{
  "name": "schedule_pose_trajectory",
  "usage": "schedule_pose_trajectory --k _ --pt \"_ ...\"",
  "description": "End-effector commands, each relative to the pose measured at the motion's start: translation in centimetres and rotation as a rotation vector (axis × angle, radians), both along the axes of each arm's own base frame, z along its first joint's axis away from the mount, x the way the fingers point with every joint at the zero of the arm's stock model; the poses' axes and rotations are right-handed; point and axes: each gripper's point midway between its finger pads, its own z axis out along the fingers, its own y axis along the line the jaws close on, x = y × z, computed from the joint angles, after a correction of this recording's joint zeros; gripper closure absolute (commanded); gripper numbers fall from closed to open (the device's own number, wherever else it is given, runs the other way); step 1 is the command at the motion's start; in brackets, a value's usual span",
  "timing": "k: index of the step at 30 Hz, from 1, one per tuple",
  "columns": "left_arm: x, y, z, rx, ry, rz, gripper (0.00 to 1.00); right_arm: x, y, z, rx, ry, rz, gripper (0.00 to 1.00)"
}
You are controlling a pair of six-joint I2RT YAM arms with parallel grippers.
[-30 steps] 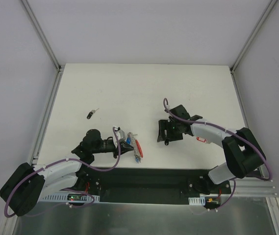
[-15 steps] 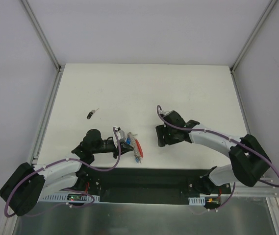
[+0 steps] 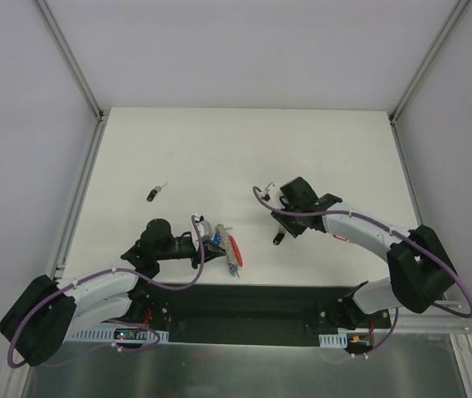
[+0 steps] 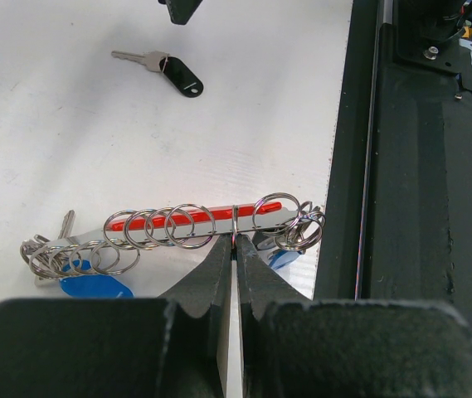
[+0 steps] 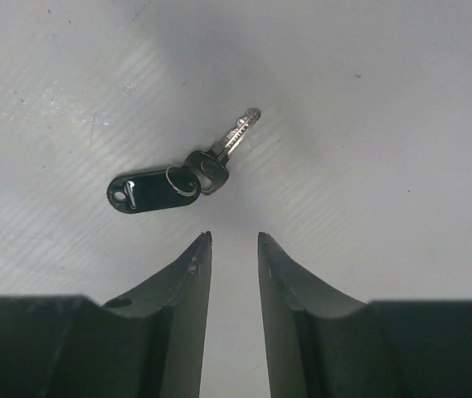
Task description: Put the keys on the keyring
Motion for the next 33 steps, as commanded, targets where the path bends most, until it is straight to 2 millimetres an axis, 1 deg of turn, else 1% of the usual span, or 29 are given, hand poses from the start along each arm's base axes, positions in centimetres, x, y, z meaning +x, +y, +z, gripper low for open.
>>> schedule_pose_trajectory --k 1,3,6,9,16,25,29,33 --pt "0.4 -0.9 2.5 -0.050 -0.071 -0.040 1.00 0.6 0.9 0.1 -0.004 -0.003 0.164 0.66" --pt "0.4 -0.9 2.4 -0.048 -0.067 -0.043 1.00 0.7 0.9 -0.3 -0.019 0.009 0.175 0.64" --pt "0.3 -1.0 2.4 -0.048 -0.067 -0.046 1.00 0.3 1.3 -0.9 -0.018 0.045 0.200 0.62" --pt "0.4 -1.0 2.4 -0.047 -0.069 -0.041 1.00 0.4 1.4 -1.4 -0.031 0.057 0.205 0.62" --pt "0.4 -1.0 2.1 -0.039 -0.054 -0.046 1.00 1.1 2.0 -1.7 -0.031 0.033 0.213 0.62" --pt "0.5 -1.1 2.0 -0.035 -0.053 -0.046 1.00 1.4 2.4 -2.4 -0.027 0.043 0.221 0.62" --pt "0.6 -1.1 2.0 -0.034 -0.052 -0.045 1.00 1.6 2.6 -2.2 -0.024 0.030 0.220 0.63" --pt "0.5 -1.1 1.9 -0.033 -0.050 -0.046 1.00 1.8 3.1 -1.5 -0.002 0.020 0.227 0.63"
